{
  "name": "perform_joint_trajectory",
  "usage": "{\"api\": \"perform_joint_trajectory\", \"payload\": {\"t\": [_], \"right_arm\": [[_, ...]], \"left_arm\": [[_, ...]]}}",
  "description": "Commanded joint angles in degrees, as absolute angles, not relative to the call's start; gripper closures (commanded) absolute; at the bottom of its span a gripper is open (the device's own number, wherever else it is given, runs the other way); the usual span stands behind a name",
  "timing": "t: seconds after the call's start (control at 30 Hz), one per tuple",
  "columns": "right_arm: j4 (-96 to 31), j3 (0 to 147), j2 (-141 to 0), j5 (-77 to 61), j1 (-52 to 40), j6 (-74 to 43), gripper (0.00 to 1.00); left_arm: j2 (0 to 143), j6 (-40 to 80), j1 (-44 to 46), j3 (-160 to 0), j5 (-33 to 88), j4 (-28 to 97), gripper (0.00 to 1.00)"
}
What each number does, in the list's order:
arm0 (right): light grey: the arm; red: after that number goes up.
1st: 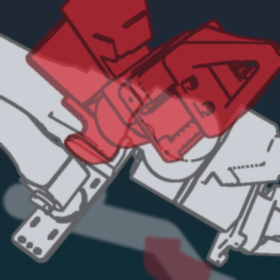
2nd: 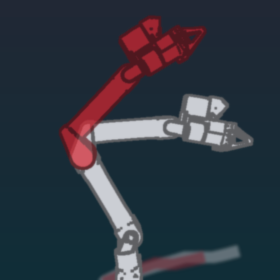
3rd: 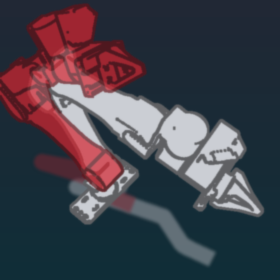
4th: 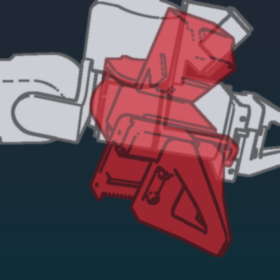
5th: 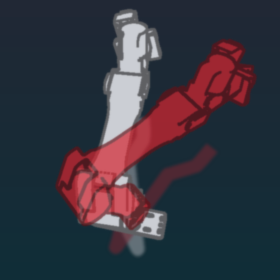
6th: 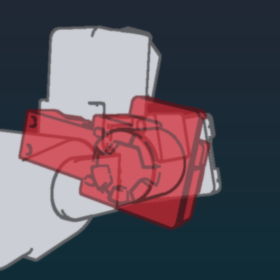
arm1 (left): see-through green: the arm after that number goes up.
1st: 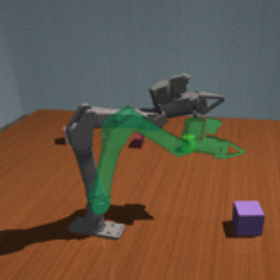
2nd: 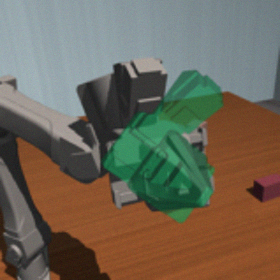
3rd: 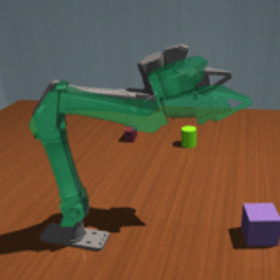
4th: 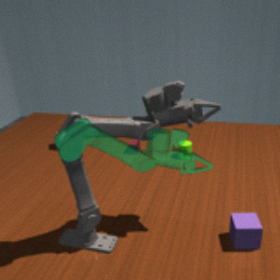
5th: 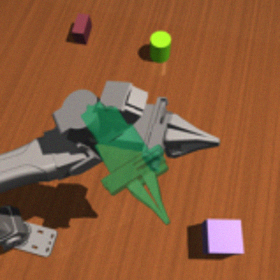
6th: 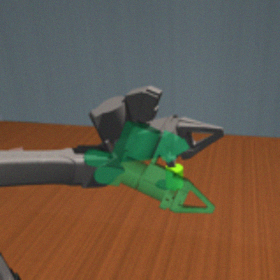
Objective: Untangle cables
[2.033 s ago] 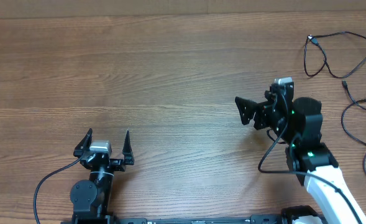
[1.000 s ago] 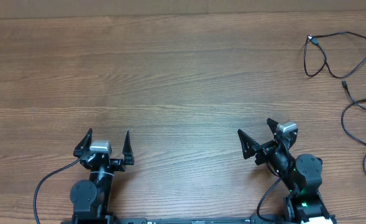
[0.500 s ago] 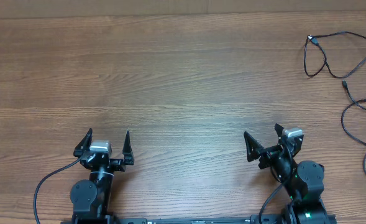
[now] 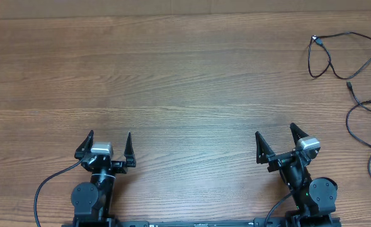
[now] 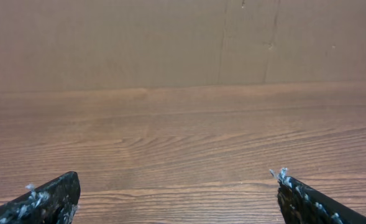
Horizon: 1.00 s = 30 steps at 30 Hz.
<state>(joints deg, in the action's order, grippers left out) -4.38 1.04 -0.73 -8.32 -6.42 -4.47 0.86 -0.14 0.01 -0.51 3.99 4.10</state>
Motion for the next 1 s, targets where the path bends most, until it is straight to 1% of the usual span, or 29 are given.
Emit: {"api": "perform_joint_trajectory", "payload": {"t": [0.0, 0.33, 0.6, 0.97], "right_arm": [[-4.4, 0.5, -0.1, -6.9, -6.3, -4.2, 0.0], [-4.8, 0.5, -0.1, -2.2, -6.3, -4.1, 0.0], [-4.8, 0.5, -0.1, -2.7, -6.3, 6.0, 0.0], [-4.8, 0.5, -0.1, -2.6, -6.3, 7.4, 0.0]], "left_arm": [[0.3, 0.4, -0.1, -0.3, 3.4, 4.3, 0.0], [0.3, 0.4, -0.1, -0.3, 3.4, 4.3, 0.0], [0.3, 0.4, -0.1, -0.3, 3.4, 4.3, 0.0], [0.3, 0.4, -0.1, -0.3, 3.4, 4.3, 0.01]]}}
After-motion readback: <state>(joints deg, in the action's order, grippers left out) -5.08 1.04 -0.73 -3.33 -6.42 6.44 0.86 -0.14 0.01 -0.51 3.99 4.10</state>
